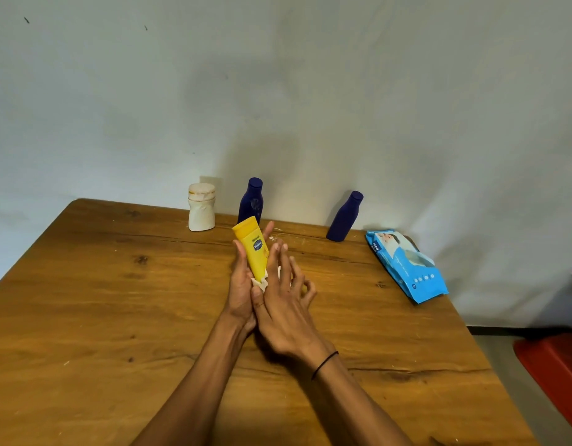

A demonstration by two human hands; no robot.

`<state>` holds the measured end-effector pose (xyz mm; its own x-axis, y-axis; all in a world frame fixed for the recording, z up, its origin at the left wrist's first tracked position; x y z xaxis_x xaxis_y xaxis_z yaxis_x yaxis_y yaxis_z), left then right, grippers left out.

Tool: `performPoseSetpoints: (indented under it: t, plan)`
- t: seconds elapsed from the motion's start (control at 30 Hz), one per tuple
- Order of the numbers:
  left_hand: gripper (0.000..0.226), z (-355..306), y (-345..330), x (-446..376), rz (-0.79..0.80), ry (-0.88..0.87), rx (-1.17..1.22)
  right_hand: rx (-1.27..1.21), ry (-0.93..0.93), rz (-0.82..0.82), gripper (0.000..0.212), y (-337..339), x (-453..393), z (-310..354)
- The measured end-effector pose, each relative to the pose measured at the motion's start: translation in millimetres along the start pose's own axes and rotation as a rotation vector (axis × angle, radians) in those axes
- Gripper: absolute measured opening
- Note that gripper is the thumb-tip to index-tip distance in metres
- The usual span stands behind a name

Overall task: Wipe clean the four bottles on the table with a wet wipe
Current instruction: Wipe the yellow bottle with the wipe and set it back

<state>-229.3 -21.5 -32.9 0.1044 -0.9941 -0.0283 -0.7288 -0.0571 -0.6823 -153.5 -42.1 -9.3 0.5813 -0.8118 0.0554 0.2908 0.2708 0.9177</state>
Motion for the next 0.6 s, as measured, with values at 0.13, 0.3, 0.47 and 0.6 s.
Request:
performPoseSetpoints:
  t: [0.13,0.3,0.47,0.6]
  plan:
    - [0.078,8.6,-5.3,4.1,0.004,0.086,0.084,0.088,-0.047,-0.098,0.082,12.1,-1.5,-3.1]
    - [0.080,22.0,-12.8,6.7,0.032,0.167,0.113,0.068,-0.046,-0.241,0.079,30.3,-6.6,-5.8]
    - [0.065,27.8,-22.9,12.3,0.035,0.230,0.150,0.124,0.000,-0.330,0.079,51.9,-14.7,5.0]
    - [0.059,29.9,-16.7,9.6,0.059,0.255,0.131,0.177,0.026,-0.329,0.074,60.0,-24.9,4.1]
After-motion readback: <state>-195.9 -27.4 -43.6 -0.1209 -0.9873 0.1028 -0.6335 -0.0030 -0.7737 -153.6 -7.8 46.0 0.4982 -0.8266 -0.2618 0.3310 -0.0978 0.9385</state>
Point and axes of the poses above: each hand's wrist, its own x-axis away from the middle knuckle, its own y-axis out of the back of the hand, z = x × y, the point moved 9 cm from there along -x, towards the middle knuckle, and after that the axes turned 7 degrees about z, right-handed, at the moved point
